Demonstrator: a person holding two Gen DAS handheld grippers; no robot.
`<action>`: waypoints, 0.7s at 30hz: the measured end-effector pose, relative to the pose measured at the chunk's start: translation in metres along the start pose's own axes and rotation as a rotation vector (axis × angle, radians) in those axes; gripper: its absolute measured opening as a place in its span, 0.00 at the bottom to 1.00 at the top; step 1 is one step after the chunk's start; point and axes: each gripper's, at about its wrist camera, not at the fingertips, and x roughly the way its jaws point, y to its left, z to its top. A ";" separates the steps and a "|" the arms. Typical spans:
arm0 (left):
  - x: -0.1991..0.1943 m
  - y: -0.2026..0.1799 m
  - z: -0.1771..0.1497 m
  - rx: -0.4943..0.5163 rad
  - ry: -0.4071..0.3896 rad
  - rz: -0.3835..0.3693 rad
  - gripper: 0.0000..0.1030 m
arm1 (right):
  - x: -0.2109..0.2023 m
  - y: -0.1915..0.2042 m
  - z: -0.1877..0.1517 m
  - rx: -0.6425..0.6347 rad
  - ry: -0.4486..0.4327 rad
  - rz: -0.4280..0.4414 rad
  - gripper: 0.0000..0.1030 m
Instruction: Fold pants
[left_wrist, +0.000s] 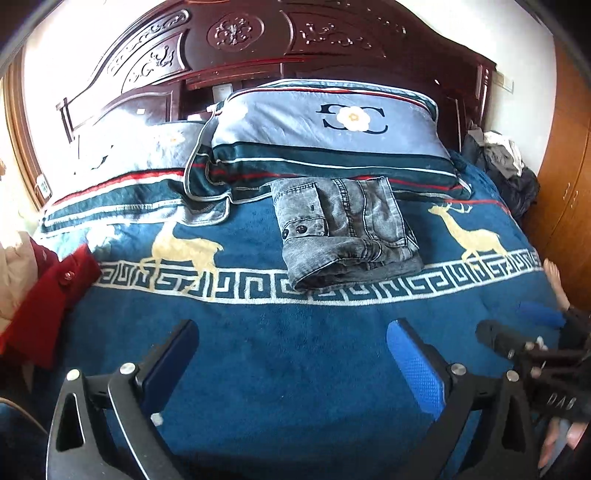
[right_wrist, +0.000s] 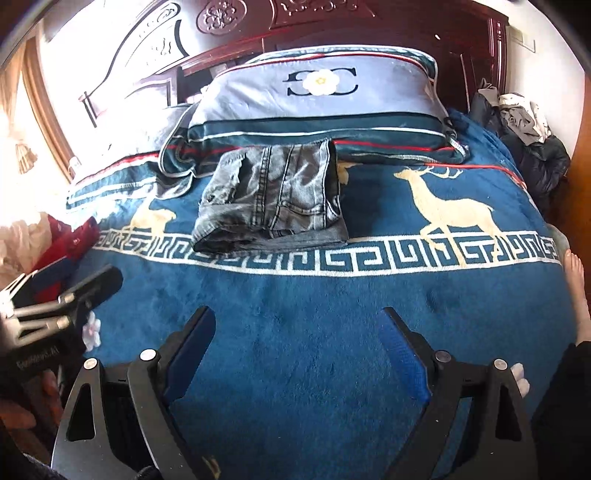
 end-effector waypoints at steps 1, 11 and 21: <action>-0.003 0.000 0.000 0.003 -0.005 0.001 1.00 | -0.002 0.001 0.001 -0.002 -0.004 -0.001 0.87; -0.023 -0.004 0.001 0.036 -0.039 0.019 1.00 | -0.030 0.016 0.014 -0.041 -0.055 -0.018 0.90; -0.041 0.010 0.003 0.000 -0.071 0.033 1.00 | -0.049 0.026 0.023 -0.064 -0.087 -0.025 0.90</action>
